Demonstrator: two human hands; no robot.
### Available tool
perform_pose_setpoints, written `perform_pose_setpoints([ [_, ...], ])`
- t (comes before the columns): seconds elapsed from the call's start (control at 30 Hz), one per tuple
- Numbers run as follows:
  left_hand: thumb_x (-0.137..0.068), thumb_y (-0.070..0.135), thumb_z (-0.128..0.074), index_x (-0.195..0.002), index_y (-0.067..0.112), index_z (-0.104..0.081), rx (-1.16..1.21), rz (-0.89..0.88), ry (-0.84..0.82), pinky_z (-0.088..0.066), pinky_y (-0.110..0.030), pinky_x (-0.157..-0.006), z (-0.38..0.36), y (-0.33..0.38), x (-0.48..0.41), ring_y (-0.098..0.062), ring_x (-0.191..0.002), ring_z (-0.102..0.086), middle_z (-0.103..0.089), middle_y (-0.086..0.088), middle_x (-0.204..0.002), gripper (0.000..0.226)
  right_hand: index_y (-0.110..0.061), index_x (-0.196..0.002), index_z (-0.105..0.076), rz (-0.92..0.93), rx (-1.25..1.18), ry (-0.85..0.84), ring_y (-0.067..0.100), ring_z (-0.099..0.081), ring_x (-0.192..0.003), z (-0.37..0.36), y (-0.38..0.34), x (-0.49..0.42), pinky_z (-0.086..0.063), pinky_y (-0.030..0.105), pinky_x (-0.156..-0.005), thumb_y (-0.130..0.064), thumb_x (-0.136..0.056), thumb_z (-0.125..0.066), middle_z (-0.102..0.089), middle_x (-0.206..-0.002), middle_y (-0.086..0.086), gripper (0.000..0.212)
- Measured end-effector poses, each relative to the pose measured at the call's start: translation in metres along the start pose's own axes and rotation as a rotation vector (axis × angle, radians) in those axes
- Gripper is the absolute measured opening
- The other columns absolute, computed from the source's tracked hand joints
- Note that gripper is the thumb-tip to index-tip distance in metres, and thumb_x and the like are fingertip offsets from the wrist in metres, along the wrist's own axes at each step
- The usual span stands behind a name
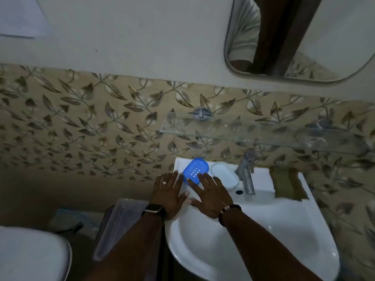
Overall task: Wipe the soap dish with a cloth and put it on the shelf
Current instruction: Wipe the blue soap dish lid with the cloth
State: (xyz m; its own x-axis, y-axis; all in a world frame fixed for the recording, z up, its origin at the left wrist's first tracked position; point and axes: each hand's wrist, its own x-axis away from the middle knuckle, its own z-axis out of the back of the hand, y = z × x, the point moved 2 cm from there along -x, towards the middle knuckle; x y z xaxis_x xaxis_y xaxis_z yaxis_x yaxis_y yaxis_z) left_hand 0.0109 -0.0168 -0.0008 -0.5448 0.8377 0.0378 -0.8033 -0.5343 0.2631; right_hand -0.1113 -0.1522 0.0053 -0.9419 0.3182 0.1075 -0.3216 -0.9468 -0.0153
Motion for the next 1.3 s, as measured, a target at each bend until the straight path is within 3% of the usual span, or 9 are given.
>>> perform_pose_setpoints([
  [0.2, -0.096, 0.059, -0.037, -0.159, 0.017, -0.001, -0.101, -0.025, -0.107, -0.004, -0.049, -0.124, -0.018, 0.012, -0.025, -0.027, -0.154, -0.008, -0.002, -0.01, -0.168, 0.084, -0.029, -0.153, -0.033, 0.026, 0.042, 0.021, 0.035, -0.047, -0.138, -0.024, 0.014, -0.009, -0.04, 0.053, -0.109, -0.066, -0.086, -0.054, -0.049, -0.15, 0.016, 0.08],
  [0.33, -0.091, 0.056, -0.047, -0.156, 0.016, -0.019, -0.107, -0.007, -0.03, -0.013, -0.048, -0.123, -0.016, 0.015, -0.037, -0.029, -0.149, -0.025, -0.02, -0.01, -0.165, 0.081, -0.028, -0.151, -0.038, 0.047, 0.011, 0.052, 0.036, -0.051, -0.134, -0.024, 0.018, -0.012, -0.042, 0.05, -0.108, -0.058, -0.077, -0.071, -0.052, -0.147, 0.015, 0.087],
  [0.5, -0.091, 0.05, -0.052, -0.144, 0.019, -0.04, -0.047, 0.033, 0.029, -0.027, -0.044, -0.118, -0.014, 0.02, -0.049, -0.029, -0.138, -0.043, -0.04, -0.008, -0.155, 0.063, -0.029, -0.152, -0.036, 0.032, -0.01, 0.05, 0.035, -0.046, -0.139, -0.029, 0.017, -0.012, -0.04, 0.049, -0.11, -0.057, -0.079, -0.071, -0.047, -0.152, 0.015, 0.086],
  [0.63, -0.091, 0.043, -0.054, -0.13, 0.019, -0.053, -0.007, 0.063, 0.097, -0.038, -0.039, -0.104, -0.011, 0.024, -0.056, -0.027, -0.118, -0.056, -0.055, -0.005, -0.137, 0.046, -0.027, -0.15, -0.04, 0.02, -0.037, 0.063, 0.036, -0.045, -0.139, -0.029, 0.015, -0.012, -0.04, 0.049, -0.109, -0.054, -0.078, -0.073, -0.047, -0.152, 0.016, 0.085],
  [0.87, -0.088, 0.045, -0.06, -0.118, 0.018, -0.06, 0.088, 0.075, 0.134, -0.047, -0.038, -0.096, -0.015, 0.02, -0.053, -0.029, -0.109, -0.06, -0.055, -0.008, -0.137, 0.04, -0.027, -0.152, -0.035, 0.034, -0.054, 0.097, 0.034, -0.041, -0.142, -0.03, 0.013, -0.011, -0.038, 0.048, -0.111, -0.052, -0.08, -0.071, -0.043, -0.155, 0.014, 0.085],
  [1.1, -0.08, 0.043, -0.07, -0.106, 0.012, -0.066, 0.178, 0.066, 0.202, -0.052, -0.043, -0.09, -0.008, 0.003, -0.037, -0.038, -0.111, -0.061, -0.059, -0.015, -0.134, 0.04, -0.026, -0.149, -0.041, 0.082, -0.027, 0.222, 0.032, -0.05, -0.134, -0.008, 0.008, -0.007, -0.042, 0.046, -0.106, -0.043, -0.078, -0.075, -0.049, -0.149, 0.013, 0.08],
  [1.3, -0.077, 0.044, -0.075, -0.099, 0.014, -0.066, 0.216, 0.01, 0.271, -0.054, -0.041, -0.084, 0.007, -0.004, -0.017, -0.037, -0.108, -0.063, -0.062, -0.013, -0.132, 0.038, -0.025, -0.146, -0.045, 0.009, -0.048, 0.322, 0.031, -0.052, -0.129, 0.017, 0.005, 0.002, -0.046, 0.046, -0.1, -0.033, -0.085, -0.065, -0.054, -0.143, 0.013, 0.064],
])
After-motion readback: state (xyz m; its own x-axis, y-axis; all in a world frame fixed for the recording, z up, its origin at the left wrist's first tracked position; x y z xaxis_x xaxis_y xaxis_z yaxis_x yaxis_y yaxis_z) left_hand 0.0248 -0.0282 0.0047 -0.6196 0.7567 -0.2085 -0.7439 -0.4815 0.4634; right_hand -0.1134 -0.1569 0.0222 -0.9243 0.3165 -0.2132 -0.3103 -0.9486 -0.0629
